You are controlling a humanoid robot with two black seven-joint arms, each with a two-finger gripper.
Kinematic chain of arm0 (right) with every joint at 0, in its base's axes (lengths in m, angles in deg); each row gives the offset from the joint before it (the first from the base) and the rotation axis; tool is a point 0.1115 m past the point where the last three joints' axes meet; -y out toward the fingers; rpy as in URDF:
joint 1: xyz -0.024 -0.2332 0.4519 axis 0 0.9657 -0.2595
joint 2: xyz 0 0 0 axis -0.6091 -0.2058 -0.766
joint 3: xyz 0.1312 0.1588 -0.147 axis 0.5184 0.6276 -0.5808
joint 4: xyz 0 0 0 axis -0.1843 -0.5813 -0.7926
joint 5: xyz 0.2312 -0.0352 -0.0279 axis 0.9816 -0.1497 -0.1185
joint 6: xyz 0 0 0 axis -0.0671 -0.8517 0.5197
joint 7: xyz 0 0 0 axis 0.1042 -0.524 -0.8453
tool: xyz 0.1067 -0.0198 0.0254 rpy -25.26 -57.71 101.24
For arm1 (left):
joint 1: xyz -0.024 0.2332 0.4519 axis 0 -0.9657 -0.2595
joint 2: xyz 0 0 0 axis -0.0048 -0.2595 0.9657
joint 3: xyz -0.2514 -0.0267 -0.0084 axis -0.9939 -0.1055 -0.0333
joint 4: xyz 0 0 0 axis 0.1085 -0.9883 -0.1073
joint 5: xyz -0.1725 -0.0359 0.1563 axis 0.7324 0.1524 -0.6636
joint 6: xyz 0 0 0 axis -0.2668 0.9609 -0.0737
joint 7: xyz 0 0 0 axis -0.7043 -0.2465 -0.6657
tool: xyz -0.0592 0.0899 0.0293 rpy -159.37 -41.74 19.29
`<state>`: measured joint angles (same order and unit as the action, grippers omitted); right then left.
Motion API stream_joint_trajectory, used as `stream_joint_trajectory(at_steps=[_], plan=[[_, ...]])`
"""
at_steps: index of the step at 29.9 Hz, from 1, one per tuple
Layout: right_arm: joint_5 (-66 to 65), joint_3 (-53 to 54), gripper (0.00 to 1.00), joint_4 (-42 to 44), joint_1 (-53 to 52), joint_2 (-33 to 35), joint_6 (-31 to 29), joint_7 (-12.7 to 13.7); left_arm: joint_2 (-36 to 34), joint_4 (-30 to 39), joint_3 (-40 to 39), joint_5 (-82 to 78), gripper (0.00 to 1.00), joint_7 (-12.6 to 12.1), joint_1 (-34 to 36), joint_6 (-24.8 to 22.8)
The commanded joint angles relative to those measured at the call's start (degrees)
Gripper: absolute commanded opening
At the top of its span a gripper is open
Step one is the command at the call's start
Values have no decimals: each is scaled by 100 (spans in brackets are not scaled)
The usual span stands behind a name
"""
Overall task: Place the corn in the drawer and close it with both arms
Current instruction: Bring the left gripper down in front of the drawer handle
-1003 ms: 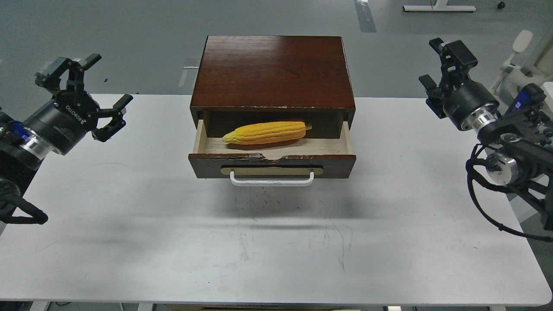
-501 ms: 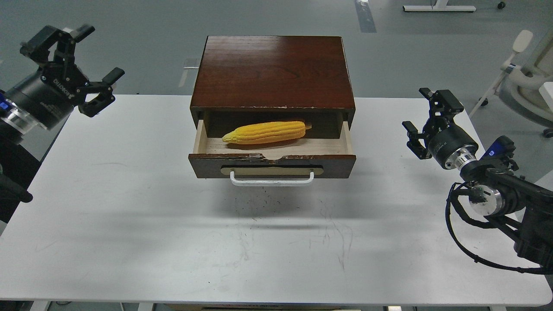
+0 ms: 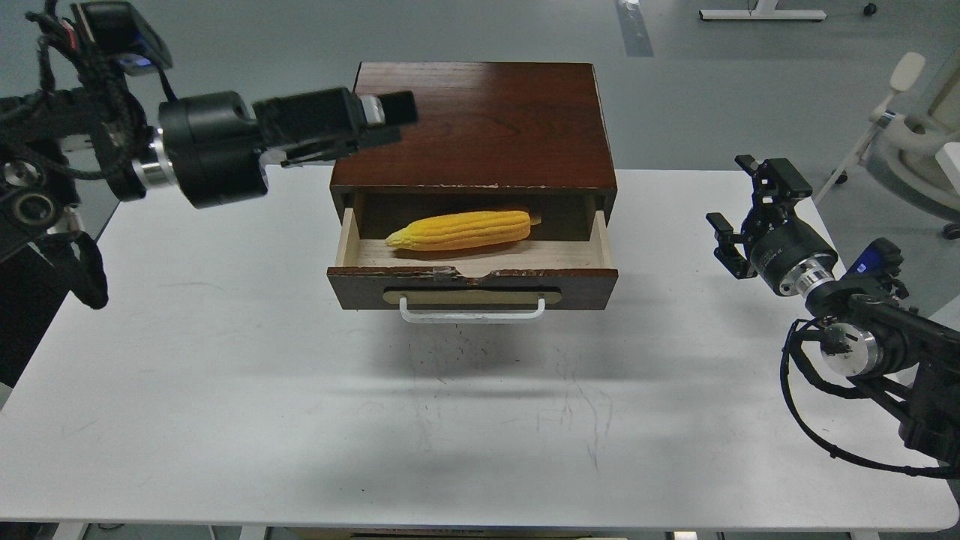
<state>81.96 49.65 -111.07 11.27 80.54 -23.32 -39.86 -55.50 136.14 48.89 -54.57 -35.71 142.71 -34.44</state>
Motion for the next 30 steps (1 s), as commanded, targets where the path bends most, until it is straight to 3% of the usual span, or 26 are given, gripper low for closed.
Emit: stream_joint_trajectory(at_steps=[1,2,3,4,12,19,21,24,30], plan=[[0,-16,98,-1,25,2,-2,0,134,407,88,-632,39,0,-165,3],[0,-33,98,-1,25,2,-2,0,178,511,132,-790,25,0,-331,3],[0,-33,98,-1,25,2,-2,0,195,565,141,-852,18,0,-411,3],[0,-42,98,8,34,2,-2,0,213,661,141,-966,1,0,-586,3],[0,-69,98,8,87,-33,16,0,371,847,141,-1389,0,0,-2149,25],[0,-77,98,43,139,-34,25,0,775,637,45,-1222,0,0,-3451,1157],[0,-77,98,43,140,-34,25,0,871,514,44,-1152,0,0,-3566,1342],[0,-77,98,43,148,-25,16,0,1109,267,18,-977,0,-215,-3725,1764],[0,-77,98,43,157,-16,16,0,1311,-67,-105,-923,0,-479,-3760,1923]])
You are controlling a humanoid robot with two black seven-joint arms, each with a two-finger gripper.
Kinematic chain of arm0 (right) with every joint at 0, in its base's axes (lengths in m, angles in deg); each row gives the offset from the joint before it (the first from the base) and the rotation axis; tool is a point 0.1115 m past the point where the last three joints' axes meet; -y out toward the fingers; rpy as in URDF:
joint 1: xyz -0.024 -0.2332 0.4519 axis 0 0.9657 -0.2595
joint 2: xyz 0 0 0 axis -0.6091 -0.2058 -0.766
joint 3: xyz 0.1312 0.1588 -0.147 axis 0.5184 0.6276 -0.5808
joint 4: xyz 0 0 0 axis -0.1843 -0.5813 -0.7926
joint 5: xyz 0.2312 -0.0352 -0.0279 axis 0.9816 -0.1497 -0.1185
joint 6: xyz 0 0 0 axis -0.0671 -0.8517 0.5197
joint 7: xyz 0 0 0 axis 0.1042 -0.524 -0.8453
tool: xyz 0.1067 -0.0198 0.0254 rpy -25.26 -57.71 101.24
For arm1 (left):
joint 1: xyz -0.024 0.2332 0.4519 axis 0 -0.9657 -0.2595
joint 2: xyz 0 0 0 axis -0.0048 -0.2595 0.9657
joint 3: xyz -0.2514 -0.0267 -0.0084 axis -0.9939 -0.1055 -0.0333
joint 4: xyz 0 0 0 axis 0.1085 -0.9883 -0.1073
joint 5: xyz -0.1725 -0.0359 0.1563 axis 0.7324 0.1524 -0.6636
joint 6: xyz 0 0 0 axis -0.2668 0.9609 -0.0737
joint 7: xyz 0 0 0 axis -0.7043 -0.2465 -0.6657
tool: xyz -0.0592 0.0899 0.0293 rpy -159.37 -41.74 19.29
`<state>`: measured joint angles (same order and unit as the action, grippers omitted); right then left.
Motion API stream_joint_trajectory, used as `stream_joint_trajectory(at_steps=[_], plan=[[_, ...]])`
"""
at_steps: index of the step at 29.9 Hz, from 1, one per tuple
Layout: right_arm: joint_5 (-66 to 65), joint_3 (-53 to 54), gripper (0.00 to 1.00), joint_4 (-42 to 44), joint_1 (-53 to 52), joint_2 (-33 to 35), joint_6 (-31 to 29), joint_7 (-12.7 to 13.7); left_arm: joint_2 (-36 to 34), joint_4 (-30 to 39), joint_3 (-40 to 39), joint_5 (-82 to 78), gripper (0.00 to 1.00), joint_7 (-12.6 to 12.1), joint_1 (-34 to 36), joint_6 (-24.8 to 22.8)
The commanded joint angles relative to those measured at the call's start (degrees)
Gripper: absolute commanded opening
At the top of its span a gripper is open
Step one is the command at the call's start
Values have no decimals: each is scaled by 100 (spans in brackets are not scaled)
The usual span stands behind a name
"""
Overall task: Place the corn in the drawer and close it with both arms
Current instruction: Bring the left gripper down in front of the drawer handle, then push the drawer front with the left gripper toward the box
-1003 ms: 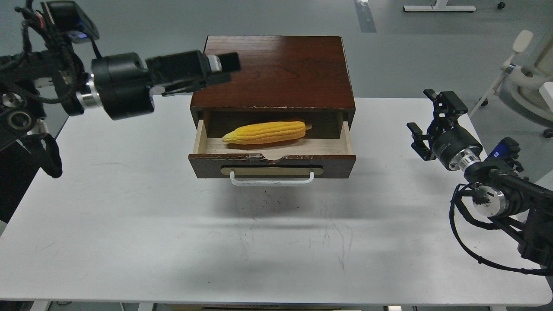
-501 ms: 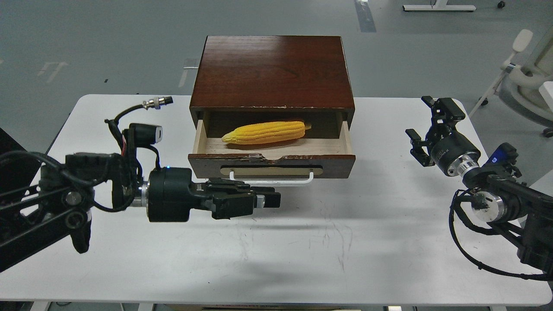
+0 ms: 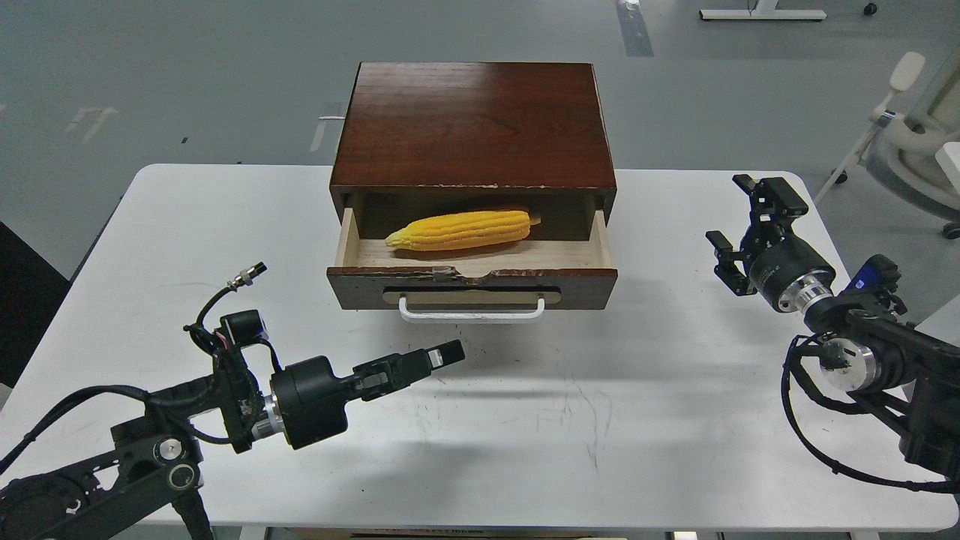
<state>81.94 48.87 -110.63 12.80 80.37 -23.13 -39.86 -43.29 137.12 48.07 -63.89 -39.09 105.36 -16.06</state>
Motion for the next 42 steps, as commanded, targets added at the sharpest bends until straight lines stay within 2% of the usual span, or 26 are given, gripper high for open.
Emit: stream_joint_trajectory(at_steps=[1,10,42], plan=[[3,1,98,0,13,1,-3,0,99,-201,-32,9,0,-167,-43,121],[3,1,98,0,31,-8,5,0,214,-342,-32,1,0,-290,-113,174],[3,18,98,8,84,-16,14,0,556,-860,-155,36,0,-334,97,139]])
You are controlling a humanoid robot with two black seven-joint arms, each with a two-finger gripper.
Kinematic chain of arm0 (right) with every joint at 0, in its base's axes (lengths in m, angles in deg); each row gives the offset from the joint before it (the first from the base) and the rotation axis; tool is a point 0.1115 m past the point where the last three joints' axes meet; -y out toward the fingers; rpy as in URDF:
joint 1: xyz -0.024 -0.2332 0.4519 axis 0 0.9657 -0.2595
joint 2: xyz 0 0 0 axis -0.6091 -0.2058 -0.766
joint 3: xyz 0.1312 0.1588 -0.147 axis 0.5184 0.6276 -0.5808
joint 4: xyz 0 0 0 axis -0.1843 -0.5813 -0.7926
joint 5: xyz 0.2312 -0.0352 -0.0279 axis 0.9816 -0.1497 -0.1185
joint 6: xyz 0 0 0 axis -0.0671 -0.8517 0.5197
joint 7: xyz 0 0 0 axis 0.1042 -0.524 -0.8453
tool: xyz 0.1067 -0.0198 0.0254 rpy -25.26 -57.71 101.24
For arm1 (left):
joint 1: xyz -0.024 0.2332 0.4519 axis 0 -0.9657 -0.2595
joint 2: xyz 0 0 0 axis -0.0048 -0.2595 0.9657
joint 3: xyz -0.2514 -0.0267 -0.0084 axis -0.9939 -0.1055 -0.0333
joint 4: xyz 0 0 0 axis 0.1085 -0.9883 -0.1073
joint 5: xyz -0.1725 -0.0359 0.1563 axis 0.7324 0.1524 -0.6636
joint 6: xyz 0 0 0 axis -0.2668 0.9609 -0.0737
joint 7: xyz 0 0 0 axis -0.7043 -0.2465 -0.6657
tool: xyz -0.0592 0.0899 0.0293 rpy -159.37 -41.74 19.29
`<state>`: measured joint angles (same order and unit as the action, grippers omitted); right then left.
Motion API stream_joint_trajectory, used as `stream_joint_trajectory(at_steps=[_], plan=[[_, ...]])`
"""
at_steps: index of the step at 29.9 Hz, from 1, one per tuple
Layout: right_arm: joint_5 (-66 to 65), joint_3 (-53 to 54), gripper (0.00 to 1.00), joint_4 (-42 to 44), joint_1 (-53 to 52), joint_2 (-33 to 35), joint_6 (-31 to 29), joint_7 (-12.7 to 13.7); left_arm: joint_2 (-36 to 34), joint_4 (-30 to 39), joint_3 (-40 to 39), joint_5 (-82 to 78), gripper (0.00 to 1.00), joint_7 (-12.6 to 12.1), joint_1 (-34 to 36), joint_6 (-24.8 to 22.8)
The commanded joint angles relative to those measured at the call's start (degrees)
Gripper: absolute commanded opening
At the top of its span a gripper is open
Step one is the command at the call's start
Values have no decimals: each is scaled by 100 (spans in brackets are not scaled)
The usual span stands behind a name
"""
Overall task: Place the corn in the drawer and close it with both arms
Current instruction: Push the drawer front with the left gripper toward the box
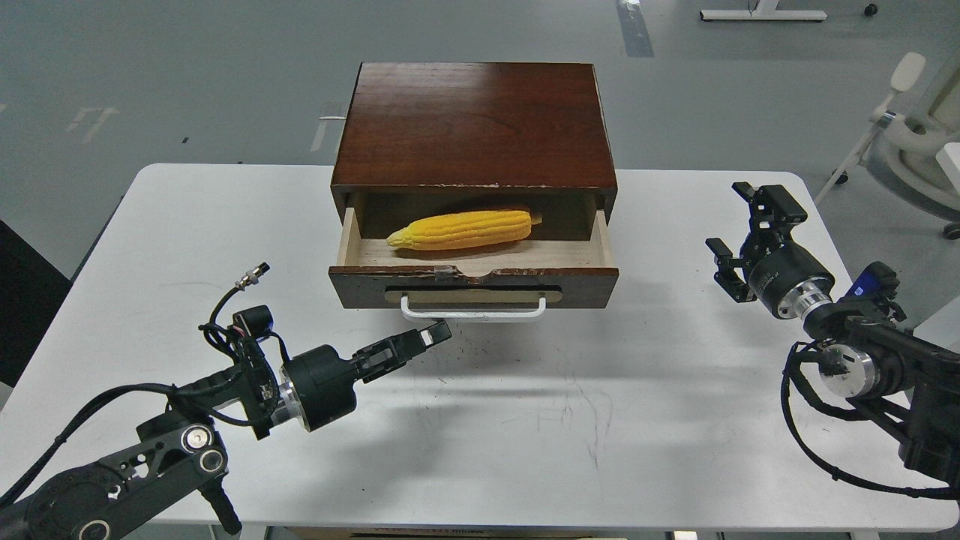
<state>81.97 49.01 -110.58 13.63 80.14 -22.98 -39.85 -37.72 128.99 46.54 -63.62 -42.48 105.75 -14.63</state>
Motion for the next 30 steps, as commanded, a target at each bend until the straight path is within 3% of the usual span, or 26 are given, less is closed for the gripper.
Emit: stream_joint_trajectory(at_steps=[1,30], plan=[[0,4,98,3,0,6,-1,0,0,-74,-2,43,0,4,93,-4],[0,57,98,3,96,15,-1,0,211,-1155,86,615,0,-40,1060,-329]])
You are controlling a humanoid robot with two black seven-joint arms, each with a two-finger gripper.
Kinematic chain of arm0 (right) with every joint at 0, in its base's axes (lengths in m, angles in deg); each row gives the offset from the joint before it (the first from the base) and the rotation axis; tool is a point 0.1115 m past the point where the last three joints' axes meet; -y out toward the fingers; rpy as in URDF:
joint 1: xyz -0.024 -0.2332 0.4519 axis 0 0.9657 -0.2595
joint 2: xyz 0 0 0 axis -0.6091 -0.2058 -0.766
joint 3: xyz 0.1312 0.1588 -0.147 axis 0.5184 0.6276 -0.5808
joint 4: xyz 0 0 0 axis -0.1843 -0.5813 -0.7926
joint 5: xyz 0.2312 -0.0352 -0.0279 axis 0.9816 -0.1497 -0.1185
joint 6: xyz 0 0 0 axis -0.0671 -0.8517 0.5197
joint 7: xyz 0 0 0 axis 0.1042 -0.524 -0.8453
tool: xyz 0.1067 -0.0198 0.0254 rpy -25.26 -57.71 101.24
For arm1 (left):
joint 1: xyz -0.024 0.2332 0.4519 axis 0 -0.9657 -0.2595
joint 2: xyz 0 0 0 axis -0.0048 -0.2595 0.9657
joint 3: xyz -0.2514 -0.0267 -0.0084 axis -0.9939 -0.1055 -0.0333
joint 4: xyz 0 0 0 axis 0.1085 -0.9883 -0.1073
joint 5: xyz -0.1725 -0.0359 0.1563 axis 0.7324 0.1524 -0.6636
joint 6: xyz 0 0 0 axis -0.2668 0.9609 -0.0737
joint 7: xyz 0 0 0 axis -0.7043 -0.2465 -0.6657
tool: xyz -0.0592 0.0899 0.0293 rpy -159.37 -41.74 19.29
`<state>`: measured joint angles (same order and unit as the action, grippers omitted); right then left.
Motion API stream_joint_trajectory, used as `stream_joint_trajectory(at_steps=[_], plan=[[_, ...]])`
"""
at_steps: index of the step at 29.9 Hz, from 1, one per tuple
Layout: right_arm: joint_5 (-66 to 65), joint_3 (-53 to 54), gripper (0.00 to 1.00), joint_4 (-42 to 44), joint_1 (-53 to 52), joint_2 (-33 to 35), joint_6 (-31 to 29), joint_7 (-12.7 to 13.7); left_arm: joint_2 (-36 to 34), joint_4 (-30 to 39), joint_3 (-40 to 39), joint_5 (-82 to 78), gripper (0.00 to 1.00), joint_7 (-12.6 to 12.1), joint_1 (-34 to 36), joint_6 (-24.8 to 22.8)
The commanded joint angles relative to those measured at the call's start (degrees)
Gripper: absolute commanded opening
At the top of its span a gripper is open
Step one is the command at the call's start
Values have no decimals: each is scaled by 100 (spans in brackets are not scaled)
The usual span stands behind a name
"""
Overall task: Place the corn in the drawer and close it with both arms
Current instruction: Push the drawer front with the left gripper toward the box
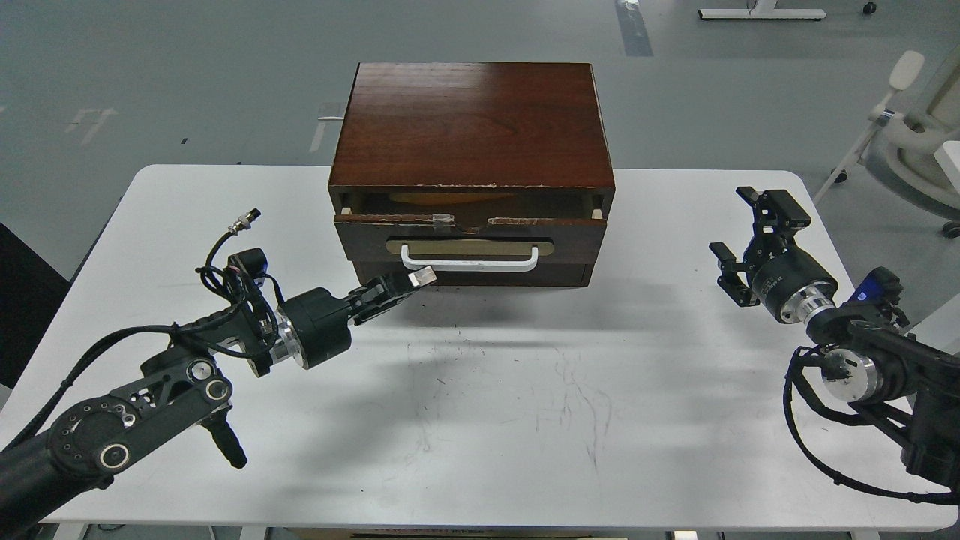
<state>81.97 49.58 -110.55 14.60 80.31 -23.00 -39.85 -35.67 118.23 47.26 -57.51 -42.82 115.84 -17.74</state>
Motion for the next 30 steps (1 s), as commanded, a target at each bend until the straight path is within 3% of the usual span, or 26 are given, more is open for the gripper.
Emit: stream_joint_trajectory(at_steps=[1,30], plan=[[0,1,98,0,0,-2,1,0,6,-114,23,4,0,-6,86,-27],[0,9,98,0,53,-2,1,0,507,-1116,32,74,0,2,710,-229]])
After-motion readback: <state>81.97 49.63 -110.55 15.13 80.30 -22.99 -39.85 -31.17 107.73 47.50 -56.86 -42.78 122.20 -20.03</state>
